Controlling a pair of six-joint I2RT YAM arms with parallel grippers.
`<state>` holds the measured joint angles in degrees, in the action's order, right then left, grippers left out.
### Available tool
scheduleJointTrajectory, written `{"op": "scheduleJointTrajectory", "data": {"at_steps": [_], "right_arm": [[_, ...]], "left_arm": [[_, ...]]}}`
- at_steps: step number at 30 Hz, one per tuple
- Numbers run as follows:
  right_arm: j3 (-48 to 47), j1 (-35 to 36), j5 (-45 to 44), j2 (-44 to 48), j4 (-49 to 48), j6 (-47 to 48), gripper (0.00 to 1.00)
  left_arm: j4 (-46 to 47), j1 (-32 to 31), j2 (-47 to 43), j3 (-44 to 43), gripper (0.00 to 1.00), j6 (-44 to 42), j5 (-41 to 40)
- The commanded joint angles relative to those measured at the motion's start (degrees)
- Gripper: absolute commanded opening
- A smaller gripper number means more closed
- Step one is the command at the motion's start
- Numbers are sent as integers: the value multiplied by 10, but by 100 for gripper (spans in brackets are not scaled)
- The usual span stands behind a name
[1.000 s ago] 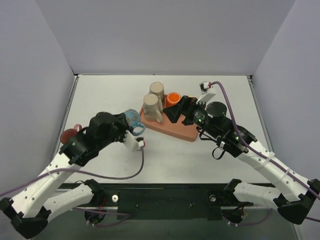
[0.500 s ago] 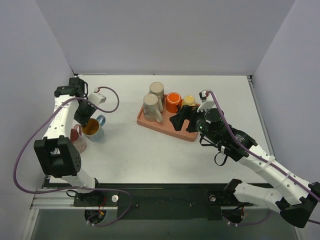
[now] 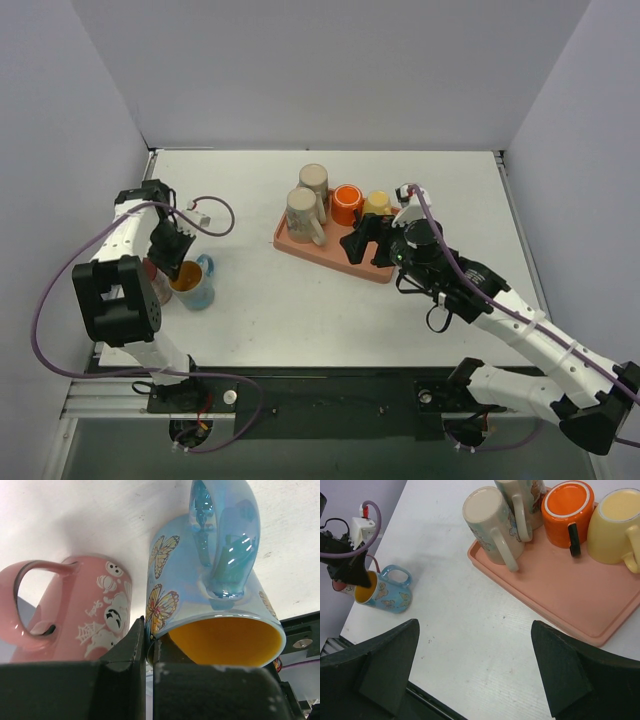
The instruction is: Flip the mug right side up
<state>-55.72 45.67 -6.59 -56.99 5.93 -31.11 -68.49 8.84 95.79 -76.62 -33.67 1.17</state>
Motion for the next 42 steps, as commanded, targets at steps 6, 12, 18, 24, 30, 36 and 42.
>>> {"op": "scheduleJointTrajectory", "data": {"at_steps": [6,12,18,24,30,36,42], "right_arm": [[23,-28,-29,-30,3,41,88],[6,-29,-52,-121,7,149,84],[-83,-13,-14,-271,-10,206,81],[-201,-17,-28,-424,4,221,71],[-274,-27,-10,-529,-16,215,64],[-283,-33,-11,-573,-54,208,45],[-270,-38,3,-567,-77,201,0]], "left_arm": [[39,5,26,-17,18,1,-18],[9,7,4,-56,60,-16,35],[-24,7,-26,-142,64,-36,53],[-55,5,-65,-209,64,-23,124],[-37,-5,-127,-212,65,-8,175],[-27,-9,-176,-190,69,-16,210],[-43,-18,-191,-170,69,-45,240]]}}
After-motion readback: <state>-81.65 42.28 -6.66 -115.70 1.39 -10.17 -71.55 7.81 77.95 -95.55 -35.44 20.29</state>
